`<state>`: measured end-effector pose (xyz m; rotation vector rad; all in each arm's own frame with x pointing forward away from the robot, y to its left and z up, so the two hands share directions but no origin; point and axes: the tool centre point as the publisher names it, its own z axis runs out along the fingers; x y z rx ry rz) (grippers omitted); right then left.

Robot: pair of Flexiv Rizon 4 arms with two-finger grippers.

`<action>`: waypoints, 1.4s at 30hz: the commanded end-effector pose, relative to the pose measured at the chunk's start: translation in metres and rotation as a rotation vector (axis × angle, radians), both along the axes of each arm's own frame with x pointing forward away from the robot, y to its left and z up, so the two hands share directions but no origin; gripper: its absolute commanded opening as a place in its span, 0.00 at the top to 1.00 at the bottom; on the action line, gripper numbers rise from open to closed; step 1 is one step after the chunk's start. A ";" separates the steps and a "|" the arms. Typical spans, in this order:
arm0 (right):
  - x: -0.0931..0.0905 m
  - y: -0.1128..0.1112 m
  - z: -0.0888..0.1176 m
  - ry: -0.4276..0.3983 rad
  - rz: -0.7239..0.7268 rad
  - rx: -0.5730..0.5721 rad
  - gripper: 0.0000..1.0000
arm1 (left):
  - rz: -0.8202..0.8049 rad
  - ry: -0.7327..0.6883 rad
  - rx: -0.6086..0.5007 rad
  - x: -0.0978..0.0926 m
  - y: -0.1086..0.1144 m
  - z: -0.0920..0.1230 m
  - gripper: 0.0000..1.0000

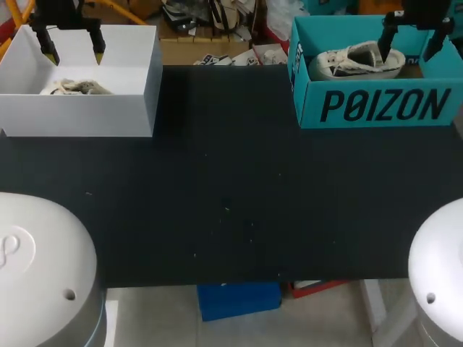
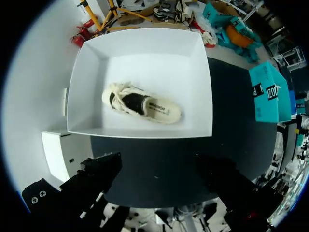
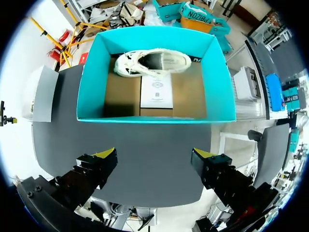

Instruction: Take the shoe out of the shoebox, open the shoe tongue, remove and reinsert the insole, then place the shoe into the shoebox

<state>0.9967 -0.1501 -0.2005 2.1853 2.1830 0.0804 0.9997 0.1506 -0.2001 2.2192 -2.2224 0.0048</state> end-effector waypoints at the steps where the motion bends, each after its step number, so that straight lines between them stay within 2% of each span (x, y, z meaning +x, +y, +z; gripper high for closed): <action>1: 0.000 0.000 0.000 0.000 0.000 0.000 0.00 | 0.000 0.000 0.000 0.000 0.000 0.000 0.00; 11: 0.000 0.000 0.000 0.000 0.000 0.000 0.00 | 0.000 0.000 0.000 0.000 0.000 0.000 0.00; 17: 0.017 -0.004 0.000 -0.041 0.368 -0.044 0.00 | 0.000 0.000 0.000 0.000 0.000 0.000 0.00; 20: 0.023 -0.007 -0.001 -0.034 0.609 -0.062 0.00 | 0.000 0.000 0.000 0.000 0.000 0.000 0.00; 24: 0.021 -0.006 0.000 -0.020 1.004 -0.038 0.00 | 0.000 0.000 0.000 0.000 0.000 0.000 0.00; 26: 0.013 -0.004 0.001 0.053 1.284 -0.046 0.00 | 0.000 0.000 0.000 0.000 0.000 0.000 0.00; 27: 0.009 -0.005 0.001 0.109 1.351 -0.057 0.00 | 0.000 0.000 0.000 0.000 0.000 0.000 0.00; 39: 0.008 -0.004 -0.001 0.105 1.352 -0.050 0.00 | 0.000 0.000 0.000 0.000 0.000 0.000 0.00; 42: 0.016 -0.004 -0.006 0.093 1.371 -0.074 0.00 | 0.000 0.000 0.000 0.000 0.000 0.000 0.00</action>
